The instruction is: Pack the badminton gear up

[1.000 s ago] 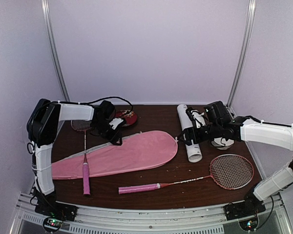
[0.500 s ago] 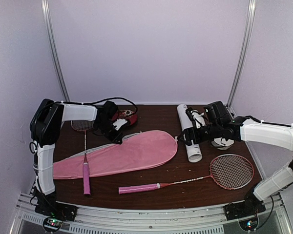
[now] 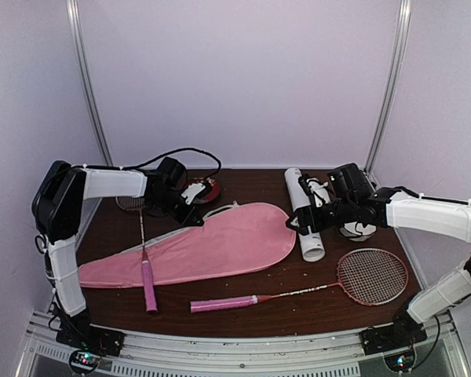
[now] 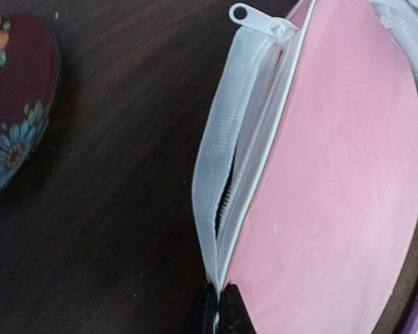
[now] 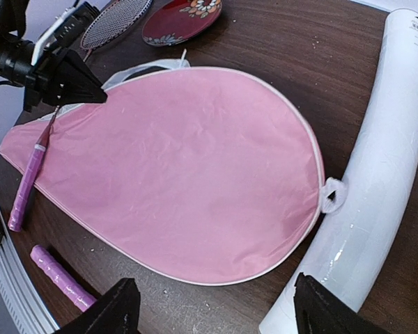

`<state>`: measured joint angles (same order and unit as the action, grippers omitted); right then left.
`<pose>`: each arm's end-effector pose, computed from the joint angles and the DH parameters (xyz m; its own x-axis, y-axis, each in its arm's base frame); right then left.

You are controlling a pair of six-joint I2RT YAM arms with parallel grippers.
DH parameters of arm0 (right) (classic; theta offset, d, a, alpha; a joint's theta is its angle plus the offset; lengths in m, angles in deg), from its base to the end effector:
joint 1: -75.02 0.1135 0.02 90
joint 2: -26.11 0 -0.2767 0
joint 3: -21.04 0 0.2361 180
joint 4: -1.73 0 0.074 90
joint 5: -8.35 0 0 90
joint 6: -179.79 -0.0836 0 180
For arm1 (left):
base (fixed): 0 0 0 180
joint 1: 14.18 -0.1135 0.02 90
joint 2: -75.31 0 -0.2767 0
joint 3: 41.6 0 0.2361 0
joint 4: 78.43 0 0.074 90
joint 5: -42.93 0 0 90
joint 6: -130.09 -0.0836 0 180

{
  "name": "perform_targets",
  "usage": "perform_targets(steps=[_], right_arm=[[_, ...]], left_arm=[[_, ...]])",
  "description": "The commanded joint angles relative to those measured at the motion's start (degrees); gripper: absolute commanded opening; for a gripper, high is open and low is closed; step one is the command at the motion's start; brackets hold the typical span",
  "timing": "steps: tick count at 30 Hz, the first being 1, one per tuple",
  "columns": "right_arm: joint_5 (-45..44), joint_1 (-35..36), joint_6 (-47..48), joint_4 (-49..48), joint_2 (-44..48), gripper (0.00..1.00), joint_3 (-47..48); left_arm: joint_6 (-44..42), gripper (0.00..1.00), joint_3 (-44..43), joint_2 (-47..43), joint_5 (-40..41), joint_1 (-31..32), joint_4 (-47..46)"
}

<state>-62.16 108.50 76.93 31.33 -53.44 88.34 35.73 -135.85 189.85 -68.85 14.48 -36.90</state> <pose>0.2468 0.1967 0.2336 -0.7044 -0.2143 -0.6767 -0.5852 0.7148 0.3828 0.3607 -0.2325 0.1497 -0.7257 0.4771 -0.4957 0.6562 0.6965 -0.2902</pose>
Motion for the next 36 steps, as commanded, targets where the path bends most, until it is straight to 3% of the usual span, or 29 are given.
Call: perform_targets(steps=[1, 18, 36], right_arm=[[-0.2, 0.3, -0.2, 0.5, 1.6, 0.78, 0.9], [-0.7, 0.3, -0.5, 1.5, 11.3, 0.79, 0.5], [-1.6, 0.3, -0.9, 0.9, 11.9, 0.79, 0.2]], left_arm=[[2.3, 0.00, 1.4, -6.9, -4.8, 0.9, -8.6], [8.5, 0.00, 10.3, -27.1, -8.4, 0.9, -21.6], [14.0, 0.00, 9.2, -34.8, -0.7, 4.5, -30.3]])
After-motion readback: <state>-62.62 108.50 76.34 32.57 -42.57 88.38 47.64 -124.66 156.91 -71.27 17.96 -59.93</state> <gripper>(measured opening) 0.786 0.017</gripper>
